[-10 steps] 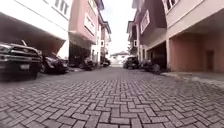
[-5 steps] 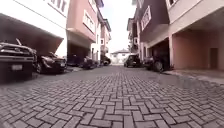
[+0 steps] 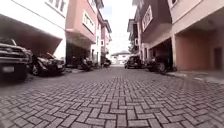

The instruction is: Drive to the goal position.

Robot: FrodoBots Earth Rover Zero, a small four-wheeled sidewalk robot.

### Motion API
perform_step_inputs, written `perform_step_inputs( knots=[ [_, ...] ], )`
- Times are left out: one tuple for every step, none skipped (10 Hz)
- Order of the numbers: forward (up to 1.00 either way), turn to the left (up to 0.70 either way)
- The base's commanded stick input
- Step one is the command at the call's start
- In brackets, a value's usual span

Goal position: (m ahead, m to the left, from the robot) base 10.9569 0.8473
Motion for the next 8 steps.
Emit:
perform_step_inputs(
  knots=[
    [0.69,0.03],
    [0.69,0.03],
    [0.69,0.03],
    [0.69,0.03],
    [0.69,0.03],
    [0.69,0.03],
    [0.69,0.03],
    [0.69,0.03]
  ],
)
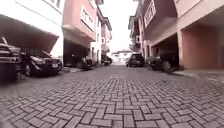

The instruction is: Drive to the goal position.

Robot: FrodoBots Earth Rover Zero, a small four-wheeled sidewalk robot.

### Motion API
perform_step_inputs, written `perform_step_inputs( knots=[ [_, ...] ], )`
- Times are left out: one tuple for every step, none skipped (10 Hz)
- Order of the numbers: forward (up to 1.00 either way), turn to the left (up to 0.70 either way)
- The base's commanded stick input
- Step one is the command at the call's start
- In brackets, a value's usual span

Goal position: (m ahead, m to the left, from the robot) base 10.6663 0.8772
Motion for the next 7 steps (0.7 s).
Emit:
perform_step_inputs(
  knots=[
    [0.69,0.03],
    [0.69,0.03],
    [0.69,0.03],
    [0.69,0.03],
    [0.69,0.03],
    [0.69,0.03],
    [0.69,0.03]
  ],
)
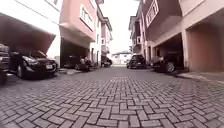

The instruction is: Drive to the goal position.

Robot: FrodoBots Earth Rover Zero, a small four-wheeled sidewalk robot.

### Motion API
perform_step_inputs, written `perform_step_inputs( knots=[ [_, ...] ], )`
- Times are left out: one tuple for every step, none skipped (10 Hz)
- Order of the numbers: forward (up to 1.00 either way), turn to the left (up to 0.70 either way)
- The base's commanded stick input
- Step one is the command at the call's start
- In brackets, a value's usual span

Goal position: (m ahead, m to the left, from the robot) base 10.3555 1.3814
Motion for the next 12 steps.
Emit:
perform_step_inputs(
  knots=[
    [0.69,0.03],
    [0.69,0.03],
    [0.69,0.03],
    [0.69,0.03],
    [0.69,0.03],
    [0.69,0.03],
    [0.69,0.03],
    [0.69,0.03],
    [0.69,0.03],
    [0.69,0.03],
    [0.69,0.03],
    [0.69,0.03]
  ],
)
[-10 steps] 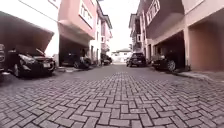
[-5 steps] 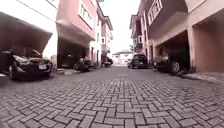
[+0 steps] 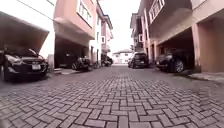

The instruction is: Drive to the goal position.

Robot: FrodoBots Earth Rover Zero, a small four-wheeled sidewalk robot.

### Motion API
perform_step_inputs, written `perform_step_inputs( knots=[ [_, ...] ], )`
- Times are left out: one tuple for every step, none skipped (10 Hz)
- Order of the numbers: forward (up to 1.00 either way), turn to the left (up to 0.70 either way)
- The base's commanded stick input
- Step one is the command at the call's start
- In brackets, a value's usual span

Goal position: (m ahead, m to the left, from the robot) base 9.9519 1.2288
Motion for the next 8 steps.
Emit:
perform_step_inputs(
  knots=[
    [0.69,0.03],
    [0.69,0.03],
    [0.69,0.03],
    [0.69,0.03],
    [0.69,0.03],
    [0.69,0.03],
    [0.69,0.03],
    [0.69,0.03]
  ],
)
